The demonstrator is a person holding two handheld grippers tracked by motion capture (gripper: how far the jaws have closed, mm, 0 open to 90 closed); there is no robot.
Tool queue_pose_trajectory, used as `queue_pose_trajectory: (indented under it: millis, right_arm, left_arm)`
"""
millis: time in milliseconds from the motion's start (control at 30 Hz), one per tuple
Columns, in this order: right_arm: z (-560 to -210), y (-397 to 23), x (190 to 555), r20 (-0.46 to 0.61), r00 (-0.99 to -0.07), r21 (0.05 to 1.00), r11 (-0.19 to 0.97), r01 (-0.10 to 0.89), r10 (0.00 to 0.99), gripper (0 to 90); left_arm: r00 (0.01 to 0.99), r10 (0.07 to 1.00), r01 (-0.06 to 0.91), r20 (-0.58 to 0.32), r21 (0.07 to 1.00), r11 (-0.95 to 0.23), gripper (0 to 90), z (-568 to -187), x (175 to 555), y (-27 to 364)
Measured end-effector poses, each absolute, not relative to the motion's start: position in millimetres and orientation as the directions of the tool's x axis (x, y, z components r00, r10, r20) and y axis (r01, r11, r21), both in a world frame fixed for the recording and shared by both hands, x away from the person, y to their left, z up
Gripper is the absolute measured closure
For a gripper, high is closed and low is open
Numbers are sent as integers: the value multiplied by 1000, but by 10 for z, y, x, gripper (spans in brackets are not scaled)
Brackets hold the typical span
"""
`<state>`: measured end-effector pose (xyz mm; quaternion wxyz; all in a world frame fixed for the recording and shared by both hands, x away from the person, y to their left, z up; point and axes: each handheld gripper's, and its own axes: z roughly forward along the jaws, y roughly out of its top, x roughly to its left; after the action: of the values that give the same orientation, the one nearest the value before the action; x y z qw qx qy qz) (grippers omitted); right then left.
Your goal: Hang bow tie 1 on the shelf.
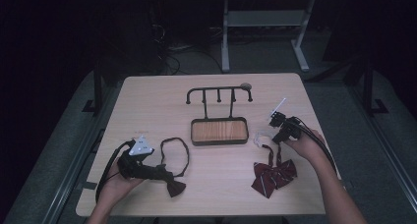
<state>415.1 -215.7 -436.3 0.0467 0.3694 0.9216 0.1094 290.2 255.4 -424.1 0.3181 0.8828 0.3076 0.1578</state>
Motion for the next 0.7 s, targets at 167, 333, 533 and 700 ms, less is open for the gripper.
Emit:
queue_pose_trajectory:
  millis: [167,333,533,700]
  right_arm:
    - [-4305,-2189,4123,17,-727,259,699,667,687,839]
    - [-4229,-2203,4076,35,-734,283,698,658,678,839]
    - [-4120,-2184,4012,40,-748,303,706,640,662,840]
    - [-4035,-2171,3957,52,-764,315,716,623,643,839]
  left_arm:
    - [761,644,443,82,659,-608,298,-4244,2902,2554]
    - [761,643,446,81,656,-610,297,-4241,2900,2552]
    - [762,643,447,78,655,-609,296,-4246,2899,2548]
    - [762,642,445,80,655,-611,297,-4249,2901,2547]
